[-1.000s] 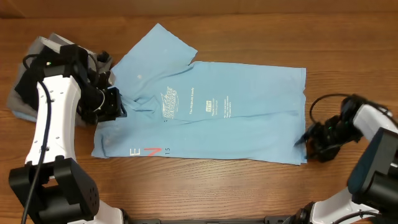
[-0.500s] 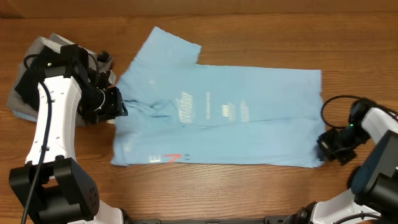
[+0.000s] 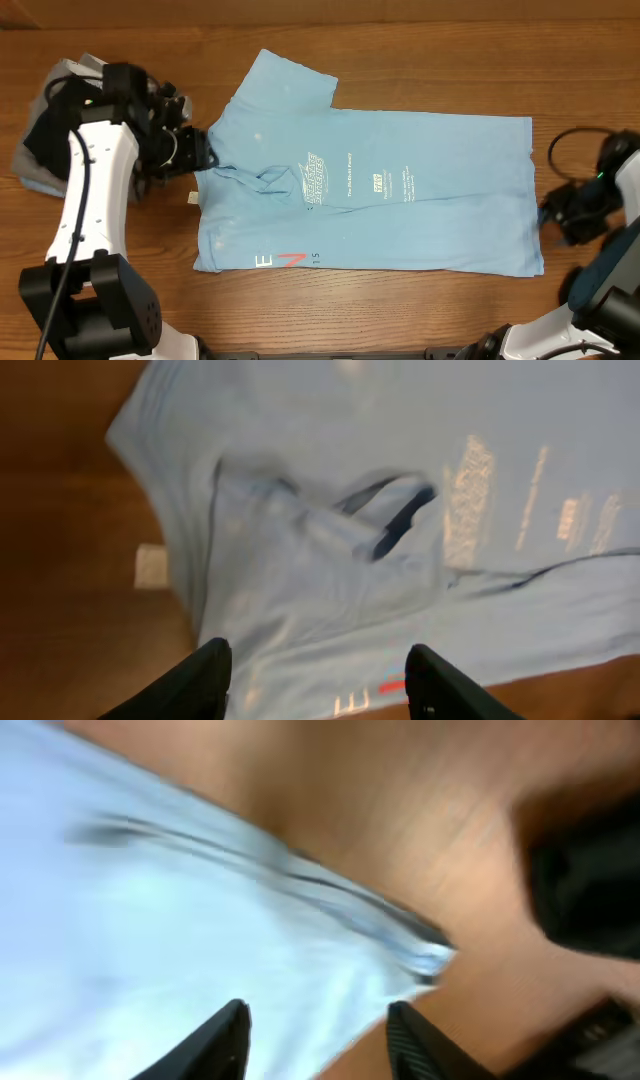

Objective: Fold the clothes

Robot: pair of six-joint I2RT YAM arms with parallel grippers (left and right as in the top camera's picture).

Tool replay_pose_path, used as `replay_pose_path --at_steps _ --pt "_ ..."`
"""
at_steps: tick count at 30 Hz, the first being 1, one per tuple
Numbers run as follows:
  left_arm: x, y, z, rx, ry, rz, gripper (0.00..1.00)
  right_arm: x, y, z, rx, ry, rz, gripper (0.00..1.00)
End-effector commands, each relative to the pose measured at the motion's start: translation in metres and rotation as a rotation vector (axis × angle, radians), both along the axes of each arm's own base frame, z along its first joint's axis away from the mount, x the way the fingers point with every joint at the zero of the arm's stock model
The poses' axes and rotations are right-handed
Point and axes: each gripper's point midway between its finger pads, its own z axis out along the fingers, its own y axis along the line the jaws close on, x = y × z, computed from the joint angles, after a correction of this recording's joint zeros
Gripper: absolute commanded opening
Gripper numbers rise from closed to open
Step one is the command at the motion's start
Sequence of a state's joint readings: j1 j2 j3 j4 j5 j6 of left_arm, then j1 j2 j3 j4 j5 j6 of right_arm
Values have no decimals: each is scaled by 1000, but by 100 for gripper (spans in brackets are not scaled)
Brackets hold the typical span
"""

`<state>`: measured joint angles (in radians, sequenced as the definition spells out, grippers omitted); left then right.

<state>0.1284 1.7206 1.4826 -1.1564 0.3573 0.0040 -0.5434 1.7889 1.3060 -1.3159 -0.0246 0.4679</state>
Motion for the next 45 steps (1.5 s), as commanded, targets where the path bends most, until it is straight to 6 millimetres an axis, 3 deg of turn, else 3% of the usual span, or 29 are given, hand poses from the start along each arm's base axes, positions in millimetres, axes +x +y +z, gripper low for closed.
replay_pose_path --at_steps 1,5,9,15,19,23,28,32,40,45 --pt "28 -36 16 -111 -160 -117 61 57 14 66 89 -334 78 52" --pt "61 -52 23 -96 -291 -163 66 93 44 110 220 -573 185 56" --pt "102 -64 15 -58 -366 -163 73 102 63 118 239 -617 273 56" --pt "169 -63 -24 -1 -414 -155 77 107 83 118 249 -623 361 56" --pt "221 -59 -62 38 -498 -136 77 109 90 118 255 -623 382 56" --pt "251 -58 -92 31 -565 -90 77 105 98 116 264 -600 405 56" --pt "268 -61 -121 37 -620 -84 75 100 103 113 258 -569 441 56" --pt "268 -69 -143 49 -606 -92 70 99 99 110 228 -549 444 56" --pt "251 -76 -164 81 -534 -162 22 107 91 109 181 -570 450 56" --pt "235 -89 -169 9 -476 -215 4 114 88 111 163 -597 457 56"
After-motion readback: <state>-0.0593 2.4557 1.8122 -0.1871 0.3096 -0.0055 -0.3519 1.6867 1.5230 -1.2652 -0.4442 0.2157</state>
